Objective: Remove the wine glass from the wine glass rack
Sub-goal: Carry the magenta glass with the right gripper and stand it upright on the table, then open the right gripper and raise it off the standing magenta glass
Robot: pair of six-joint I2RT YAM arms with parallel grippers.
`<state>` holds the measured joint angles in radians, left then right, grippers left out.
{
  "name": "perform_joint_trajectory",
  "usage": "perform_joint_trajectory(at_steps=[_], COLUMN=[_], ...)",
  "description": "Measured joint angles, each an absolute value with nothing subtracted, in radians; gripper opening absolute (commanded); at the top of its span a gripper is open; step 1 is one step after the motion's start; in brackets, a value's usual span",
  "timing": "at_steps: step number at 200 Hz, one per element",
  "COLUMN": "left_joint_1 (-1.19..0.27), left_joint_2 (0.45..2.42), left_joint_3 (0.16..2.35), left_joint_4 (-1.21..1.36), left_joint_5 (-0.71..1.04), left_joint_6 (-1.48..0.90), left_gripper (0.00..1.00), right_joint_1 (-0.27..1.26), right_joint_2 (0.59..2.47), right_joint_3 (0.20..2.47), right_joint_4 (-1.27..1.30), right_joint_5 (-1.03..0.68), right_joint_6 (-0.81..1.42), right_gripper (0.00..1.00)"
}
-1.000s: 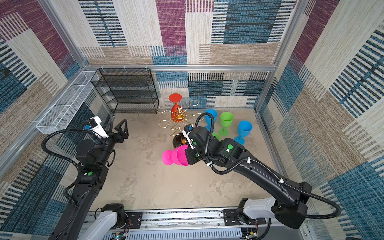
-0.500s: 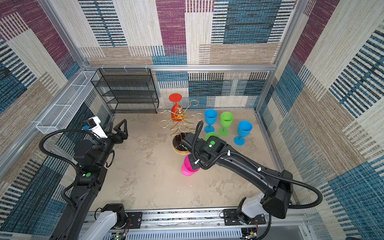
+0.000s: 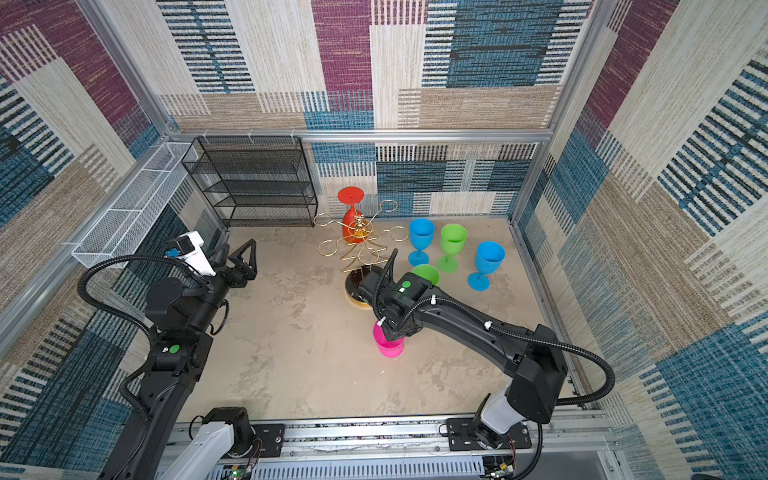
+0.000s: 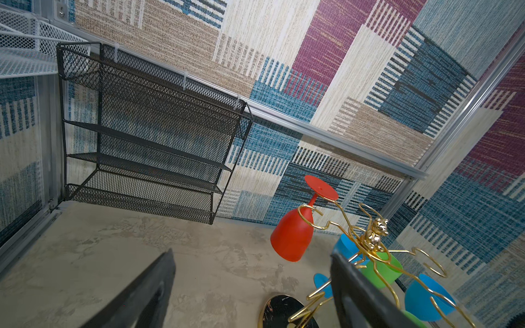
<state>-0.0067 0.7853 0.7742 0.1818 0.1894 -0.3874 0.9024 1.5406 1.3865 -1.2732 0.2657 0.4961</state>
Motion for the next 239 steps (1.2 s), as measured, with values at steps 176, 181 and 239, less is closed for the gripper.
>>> perform_joint_trajectory(at_steps=[176, 181, 239], left_joint_1=[-0.005, -0.005, -0.005], left_joint_2=[0.786, 0.785, 0.765], left_joint_3=[0.774, 0.774, 0.774], left_joint_4=[0.176, 0.175, 0.175], left_joint_5=[0.190, 0.191, 0.216], left_joint_6=[-0.416, -0.418, -0.445], left_gripper=[0.87, 0.87, 0.85], right_joint_1=[0.496, 0.466, 0.253], right_joint_2=[1.242, 1.264, 1.623], right_joint_3=[1.612, 1.628, 1.887], right_joint_4=[-0.767, -0.743, -0.600], right_joint_5=[-0.130, -0.173, -0.540], right_joint_6=[0.355, 0.348, 0.281], right_gripper=[0.61, 0.61, 0.61])
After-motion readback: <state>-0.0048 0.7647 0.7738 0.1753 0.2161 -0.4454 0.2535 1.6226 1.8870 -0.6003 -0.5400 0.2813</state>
